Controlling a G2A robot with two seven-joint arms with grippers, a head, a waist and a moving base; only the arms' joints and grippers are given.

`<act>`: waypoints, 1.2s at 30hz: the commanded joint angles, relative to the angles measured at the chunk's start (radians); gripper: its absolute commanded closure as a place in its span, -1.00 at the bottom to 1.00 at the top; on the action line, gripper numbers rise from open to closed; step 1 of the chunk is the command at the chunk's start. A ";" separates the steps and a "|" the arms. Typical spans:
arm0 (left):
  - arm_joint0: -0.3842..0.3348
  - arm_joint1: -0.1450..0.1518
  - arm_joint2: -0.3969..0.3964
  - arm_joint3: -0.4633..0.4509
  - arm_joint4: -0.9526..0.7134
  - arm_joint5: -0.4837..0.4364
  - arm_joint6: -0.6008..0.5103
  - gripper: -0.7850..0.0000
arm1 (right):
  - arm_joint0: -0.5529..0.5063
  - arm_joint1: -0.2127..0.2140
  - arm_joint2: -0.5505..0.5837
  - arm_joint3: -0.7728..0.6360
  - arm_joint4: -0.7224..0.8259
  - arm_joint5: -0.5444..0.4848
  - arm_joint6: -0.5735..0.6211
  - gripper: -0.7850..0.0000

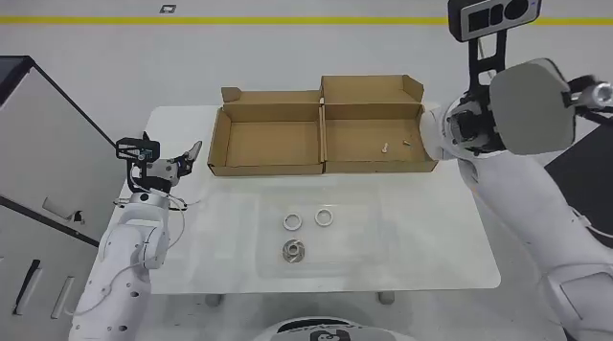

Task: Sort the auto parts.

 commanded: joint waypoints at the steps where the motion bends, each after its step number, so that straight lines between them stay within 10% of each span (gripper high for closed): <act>1: 0.000 0.000 0.000 0.000 0.000 0.000 0.000 -1.00 | -0.001 -0.003 0.012 0.010 -0.046 0.005 -0.008 1.00; 14: 0.000 0.000 0.000 0.000 0.000 0.000 0.000 -1.00 | -0.024 -0.003 0.120 0.012 -0.434 0.110 -0.105 1.00; 36: 0.000 0.000 0.000 0.000 0.000 0.000 0.000 -1.00 | -0.121 -0.056 0.188 -0.008 -0.263 0.105 -0.106 1.00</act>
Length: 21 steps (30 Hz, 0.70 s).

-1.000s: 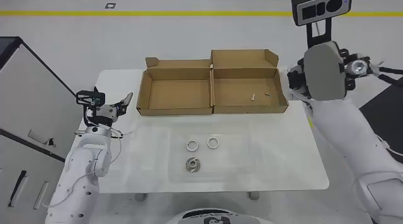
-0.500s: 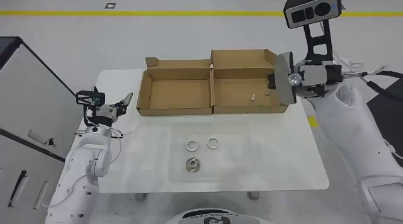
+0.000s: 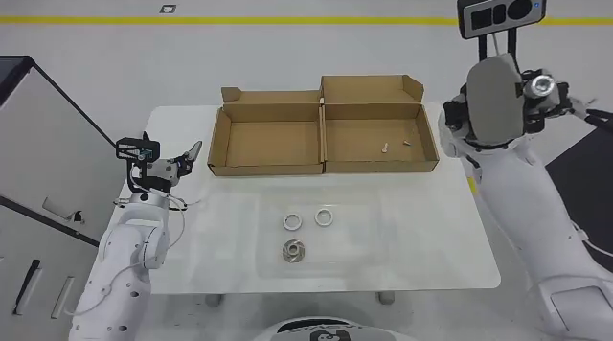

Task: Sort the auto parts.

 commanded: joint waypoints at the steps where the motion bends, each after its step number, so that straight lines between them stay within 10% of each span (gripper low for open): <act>1: 0.000 0.000 0.000 0.000 0.000 0.000 0.000 -1.00 | -0.001 -0.002 0.010 0.003 -0.030 0.007 0.000 1.00; 21: 0.000 0.000 0.000 0.000 0.000 0.000 0.000 -1.00 | -0.023 -0.018 0.084 0.002 -0.203 0.085 -0.002 1.00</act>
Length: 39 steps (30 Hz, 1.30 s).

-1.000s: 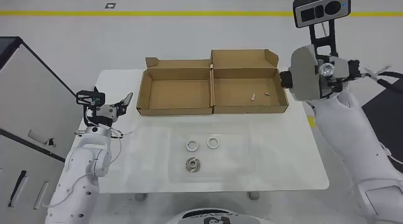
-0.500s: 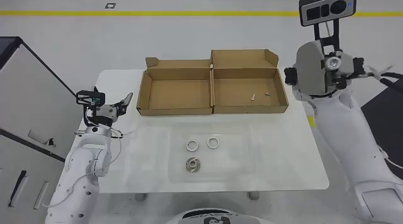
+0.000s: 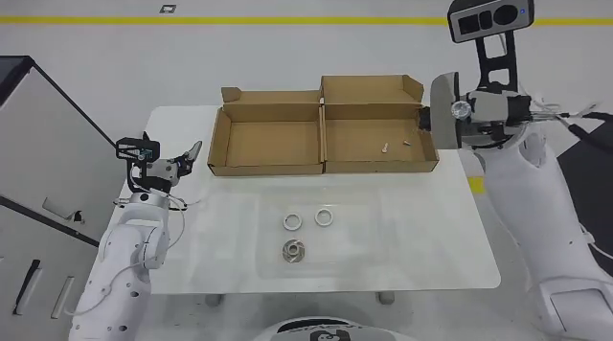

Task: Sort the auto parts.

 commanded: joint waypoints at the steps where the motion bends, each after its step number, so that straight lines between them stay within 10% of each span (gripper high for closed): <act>1: 0.000 0.000 0.000 0.000 0.000 0.000 0.000 -1.00 | -0.005 -0.004 0.001 -0.001 0.024 -0.001 -0.001 1.00; 25: 0.000 0.000 0.000 0.000 0.000 0.000 0.000 -1.00 | -0.017 -0.013 -0.002 -0.007 0.083 0.006 0.004 1.00; 39: 0.000 0.000 0.000 0.000 0.000 0.000 0.000 -1.00 | -0.110 0.052 0.287 0.065 -0.541 0.256 0.008 1.00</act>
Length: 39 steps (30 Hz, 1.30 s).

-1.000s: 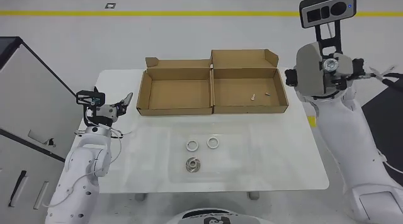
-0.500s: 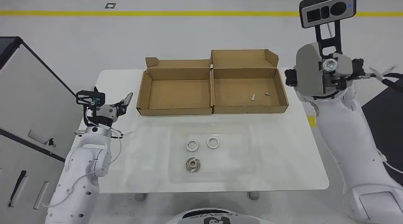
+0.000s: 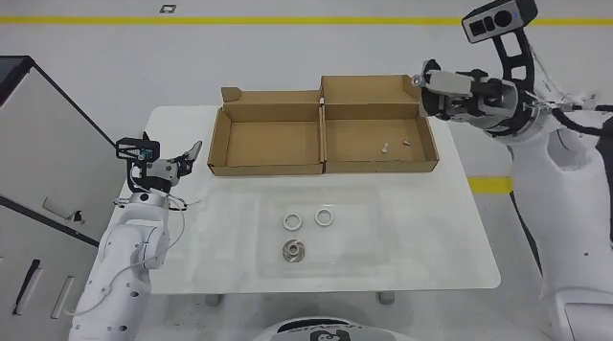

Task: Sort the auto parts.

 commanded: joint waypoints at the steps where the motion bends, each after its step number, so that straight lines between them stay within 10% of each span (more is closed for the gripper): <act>1: 0.000 0.000 0.000 0.000 0.000 0.000 0.000 -1.00 | -0.006 0.015 0.043 0.000 -0.184 0.051 0.017 1.00; 9: 0.000 0.000 0.000 0.000 0.000 0.000 0.000 -1.00 | 0.036 0.064 0.067 -0.007 -0.796 0.103 0.121 1.00; 19: 0.000 0.000 0.000 0.000 0.000 0.000 0.000 -1.00 | 0.201 0.068 -0.185 0.121 -1.266 0.016 0.139 1.00; 39: 0.000 0.000 0.000 0.000 0.000 0.000 0.000 -1.00 | 0.475 -0.073 -0.715 0.647 -1.541 -0.031 0.001 1.00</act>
